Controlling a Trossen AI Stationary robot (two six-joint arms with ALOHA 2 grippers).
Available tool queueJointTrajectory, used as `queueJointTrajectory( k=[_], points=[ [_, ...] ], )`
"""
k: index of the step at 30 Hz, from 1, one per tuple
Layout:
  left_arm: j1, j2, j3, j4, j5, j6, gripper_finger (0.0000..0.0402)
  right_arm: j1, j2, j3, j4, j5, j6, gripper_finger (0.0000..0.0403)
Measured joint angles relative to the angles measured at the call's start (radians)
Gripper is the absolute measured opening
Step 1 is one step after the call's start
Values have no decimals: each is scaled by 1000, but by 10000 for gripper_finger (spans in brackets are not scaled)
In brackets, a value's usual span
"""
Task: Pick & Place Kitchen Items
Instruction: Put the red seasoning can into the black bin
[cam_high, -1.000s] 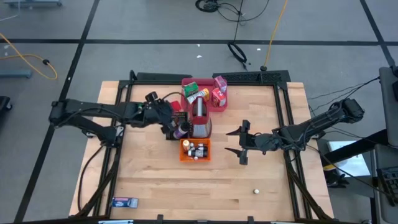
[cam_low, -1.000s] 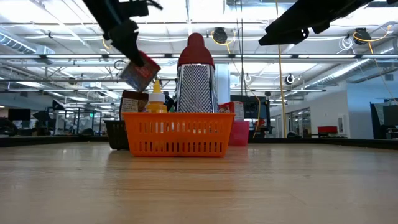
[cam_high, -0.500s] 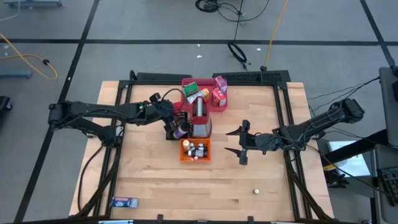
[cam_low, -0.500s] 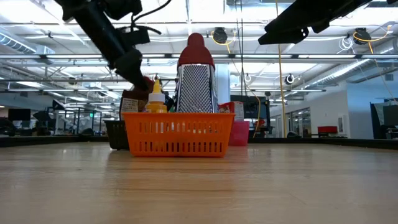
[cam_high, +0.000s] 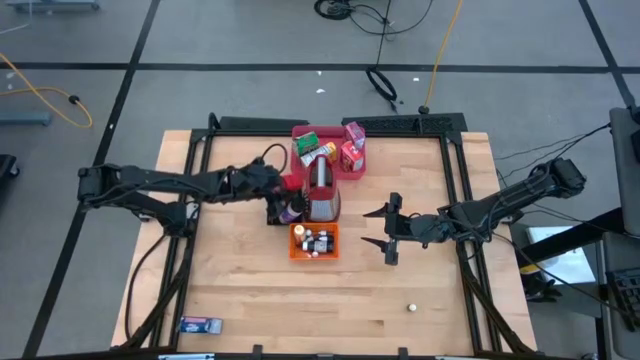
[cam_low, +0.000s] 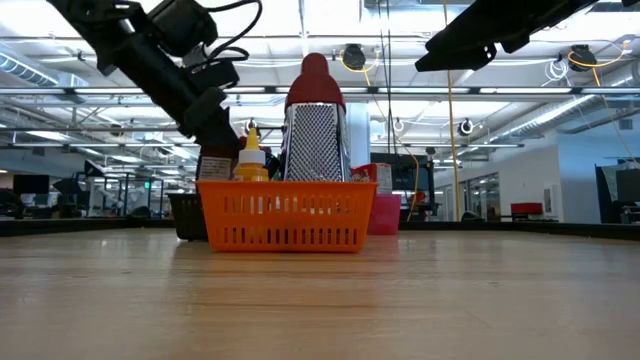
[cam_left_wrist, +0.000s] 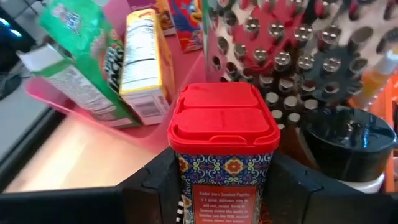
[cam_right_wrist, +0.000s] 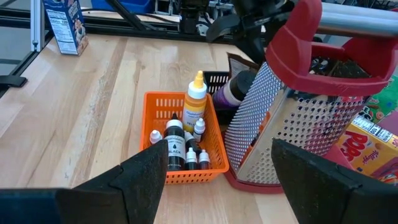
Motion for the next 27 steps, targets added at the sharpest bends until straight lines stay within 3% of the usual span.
queueJointTrajectory(
  k=[6,16,27],
  points=[
    [0,0,-57,71,7,-14,198,0,0,0,0,0,0,279],
    [0,0,-88,143,7,-36,177,0,0,0,0,0,0,279],
    [0,0,-88,139,0,-76,223,0,0,0,0,0,-3,279]
  ],
)
